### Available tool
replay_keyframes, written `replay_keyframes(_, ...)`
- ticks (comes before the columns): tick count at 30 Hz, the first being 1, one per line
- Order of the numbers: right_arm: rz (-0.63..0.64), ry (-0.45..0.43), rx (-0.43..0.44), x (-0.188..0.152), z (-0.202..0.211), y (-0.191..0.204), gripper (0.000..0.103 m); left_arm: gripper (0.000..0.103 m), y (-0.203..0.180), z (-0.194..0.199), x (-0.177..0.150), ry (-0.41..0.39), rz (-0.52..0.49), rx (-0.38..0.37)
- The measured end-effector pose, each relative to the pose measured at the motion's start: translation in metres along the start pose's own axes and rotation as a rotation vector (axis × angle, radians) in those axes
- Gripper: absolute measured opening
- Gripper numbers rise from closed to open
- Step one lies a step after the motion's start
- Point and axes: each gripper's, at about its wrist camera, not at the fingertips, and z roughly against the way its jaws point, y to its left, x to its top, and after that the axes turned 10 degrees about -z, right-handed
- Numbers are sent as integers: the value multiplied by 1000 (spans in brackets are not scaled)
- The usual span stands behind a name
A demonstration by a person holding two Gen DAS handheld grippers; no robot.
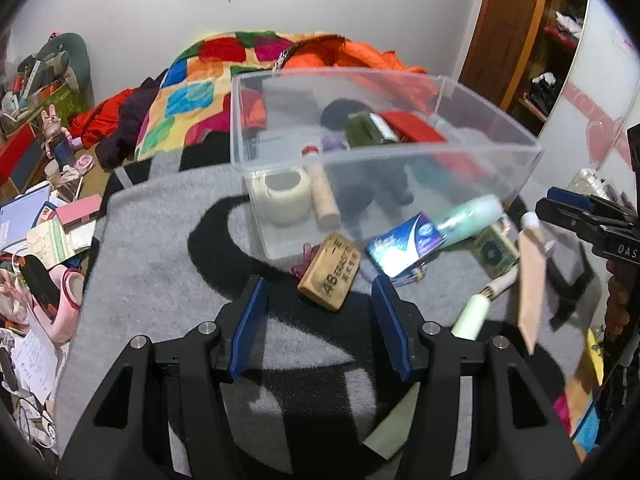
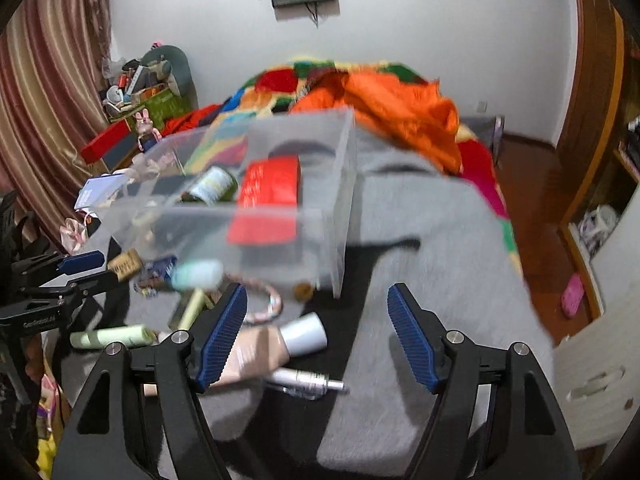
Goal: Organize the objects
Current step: 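Grasp the eraser with left tool while right tool grasps beige cosmetic tube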
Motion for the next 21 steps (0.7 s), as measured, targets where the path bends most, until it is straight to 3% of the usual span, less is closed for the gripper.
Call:
replay_keyframes(4, -39, 45, 6, -7, -14, -9, 66, 54, -7, -7, 1, 14, -38, 18)
replay_keyframes(10, -56, 69, 69, -13, -19, -10, 34, 36, -12, -11, 7, 2, -65, 34)
replay_keyframes(21, -101, 46, 97, -13, -12, -13, 30, 24, -16, -1, 0, -23, -72, 37)
